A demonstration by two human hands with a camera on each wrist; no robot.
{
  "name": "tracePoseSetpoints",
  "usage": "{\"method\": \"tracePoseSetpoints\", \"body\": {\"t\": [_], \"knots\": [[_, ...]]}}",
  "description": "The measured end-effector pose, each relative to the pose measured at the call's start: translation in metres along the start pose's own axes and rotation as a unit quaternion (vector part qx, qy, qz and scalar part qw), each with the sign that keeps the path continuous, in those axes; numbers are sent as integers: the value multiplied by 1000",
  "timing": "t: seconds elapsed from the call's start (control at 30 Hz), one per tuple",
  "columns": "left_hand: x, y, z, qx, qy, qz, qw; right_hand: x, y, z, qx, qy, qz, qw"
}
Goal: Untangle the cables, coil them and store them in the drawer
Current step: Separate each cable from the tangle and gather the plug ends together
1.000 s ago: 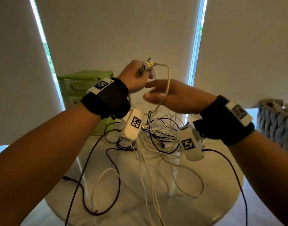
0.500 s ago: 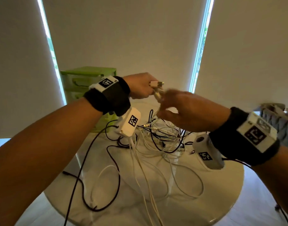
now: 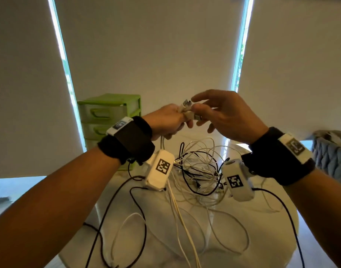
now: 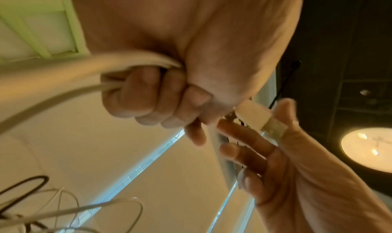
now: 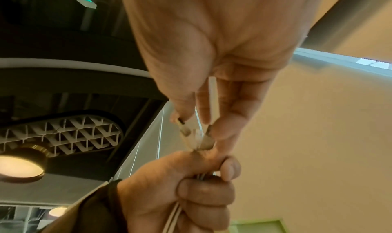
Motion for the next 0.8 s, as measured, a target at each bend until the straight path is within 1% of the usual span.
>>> {"method": "tracePoseSetpoints", "body": {"t": [0.07,0.17,0.27,0.37,0.43,0.5,0.6,0.67,0.73,0.8], "knots": [[-5,-4,-1,13,-17,-33,999,-3,-5,2,13,-18,23,999],[-9,-8,-2,29,-24,-30,999,-4,-4,3,9,-36,22,999],[-4,-4,0,27,4,-14,1000,2,-7,9,39,-17,-11,999],[0,-2,0,20,26,-23,999,7,-4,18,39,-10,-34,999],[0,0,-1,9,24,-33,999,5,0,22,37,-21,-56,998],[-3,4,-2,-14,10,-54,998,4,4,24,31,-28,-53,998],[-9,15,-7,-69,-13,-86,994,3,16,25,-17,-25,17,999],[-12,21,-10,-94,-19,-84,992,1,22,23,-32,-28,28,999],[-14,23,-11,-100,-27,-92,990,2,27,22,-36,-24,25,999],[-16,25,-11,-99,-36,-113,988,2,27,23,-26,-26,22,999]]}}
Point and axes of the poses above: each hand's wrist, its own z-axis towards the middle knuckle, its own y-axis out of the palm, x = y × z, the point moved 9 cm from there along z, towards the middle knuckle
